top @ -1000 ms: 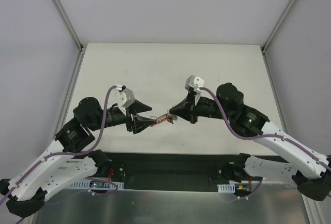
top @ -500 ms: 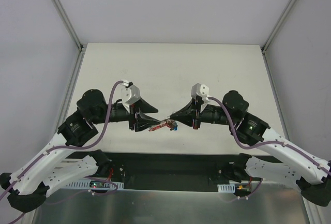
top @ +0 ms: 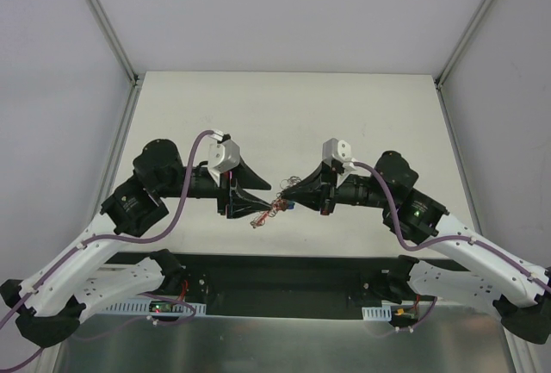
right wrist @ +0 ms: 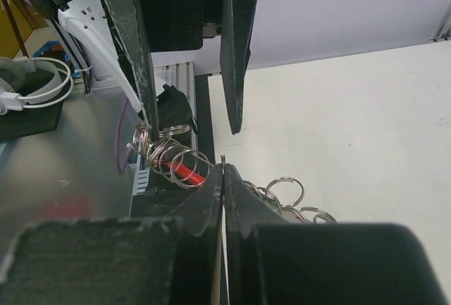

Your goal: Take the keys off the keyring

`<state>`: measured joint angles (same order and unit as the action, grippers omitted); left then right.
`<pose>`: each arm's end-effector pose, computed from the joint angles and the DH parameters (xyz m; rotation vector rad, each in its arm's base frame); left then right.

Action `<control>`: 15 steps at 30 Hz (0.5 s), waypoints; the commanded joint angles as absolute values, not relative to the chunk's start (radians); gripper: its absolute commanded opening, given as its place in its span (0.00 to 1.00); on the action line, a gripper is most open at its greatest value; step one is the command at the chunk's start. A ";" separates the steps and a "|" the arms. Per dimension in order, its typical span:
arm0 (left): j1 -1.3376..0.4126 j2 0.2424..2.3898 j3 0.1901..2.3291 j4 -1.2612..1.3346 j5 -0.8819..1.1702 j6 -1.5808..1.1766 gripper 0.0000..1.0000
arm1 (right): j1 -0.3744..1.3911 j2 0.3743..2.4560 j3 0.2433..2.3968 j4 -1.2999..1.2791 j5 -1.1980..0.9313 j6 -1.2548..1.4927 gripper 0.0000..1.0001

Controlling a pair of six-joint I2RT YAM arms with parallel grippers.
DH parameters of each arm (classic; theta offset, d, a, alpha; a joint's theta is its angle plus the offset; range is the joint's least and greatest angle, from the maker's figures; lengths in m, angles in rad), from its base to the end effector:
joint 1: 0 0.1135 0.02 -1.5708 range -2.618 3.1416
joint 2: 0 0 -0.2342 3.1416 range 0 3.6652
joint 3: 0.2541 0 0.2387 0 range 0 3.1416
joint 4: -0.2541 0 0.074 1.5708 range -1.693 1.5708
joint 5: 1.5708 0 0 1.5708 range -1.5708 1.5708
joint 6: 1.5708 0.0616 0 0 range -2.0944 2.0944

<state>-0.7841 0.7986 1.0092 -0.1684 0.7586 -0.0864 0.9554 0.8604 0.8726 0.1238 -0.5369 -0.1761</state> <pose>0.1036 -0.1632 0.3933 1.1389 1.2400 -1.2457 0.1032 0.2005 0.3711 -1.1760 0.9898 1.0113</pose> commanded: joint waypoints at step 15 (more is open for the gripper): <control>-0.779 0.847 1.106 -0.178 0.807 -0.034 0.39 | 0.965 0.824 0.891 0.181 -0.572 -0.196 0.01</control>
<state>-0.7841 0.8349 1.0931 -0.1780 0.7788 -0.0593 0.9565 0.8497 0.8707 0.1219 -0.5404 -0.1810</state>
